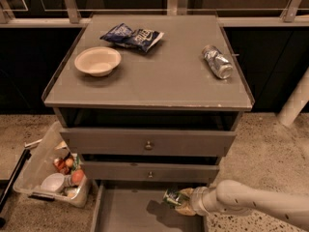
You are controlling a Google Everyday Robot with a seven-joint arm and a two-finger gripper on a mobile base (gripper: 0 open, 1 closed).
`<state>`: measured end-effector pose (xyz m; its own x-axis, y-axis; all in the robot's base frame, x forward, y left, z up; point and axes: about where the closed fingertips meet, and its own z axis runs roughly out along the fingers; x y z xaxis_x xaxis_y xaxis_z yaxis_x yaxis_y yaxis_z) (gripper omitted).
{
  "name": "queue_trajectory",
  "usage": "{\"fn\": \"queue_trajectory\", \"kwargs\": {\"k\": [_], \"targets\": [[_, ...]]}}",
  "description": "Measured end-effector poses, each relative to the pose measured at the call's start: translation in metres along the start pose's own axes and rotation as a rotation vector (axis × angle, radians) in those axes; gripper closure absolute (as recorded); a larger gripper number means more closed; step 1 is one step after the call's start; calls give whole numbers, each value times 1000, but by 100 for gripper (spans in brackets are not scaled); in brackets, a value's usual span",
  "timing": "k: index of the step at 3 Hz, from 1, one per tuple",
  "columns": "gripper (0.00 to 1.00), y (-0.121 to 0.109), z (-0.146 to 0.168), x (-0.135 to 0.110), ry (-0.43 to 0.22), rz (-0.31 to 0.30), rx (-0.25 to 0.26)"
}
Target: Place green can into bottom drawer
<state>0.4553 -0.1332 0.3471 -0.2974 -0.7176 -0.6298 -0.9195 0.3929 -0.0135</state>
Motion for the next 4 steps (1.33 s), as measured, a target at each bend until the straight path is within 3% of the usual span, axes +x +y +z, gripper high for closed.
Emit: {"fn": "queue_trajectory", "kwargs": {"k": [1, 2, 3, 4], "targets": [[100, -10, 16, 7, -2, -6, 14], [100, -23, 46, 29, -35, -5, 44], [100, -24, 70, 48, -83, -27, 44], [100, -9, 90, 61, -131, -57, 6]]}}
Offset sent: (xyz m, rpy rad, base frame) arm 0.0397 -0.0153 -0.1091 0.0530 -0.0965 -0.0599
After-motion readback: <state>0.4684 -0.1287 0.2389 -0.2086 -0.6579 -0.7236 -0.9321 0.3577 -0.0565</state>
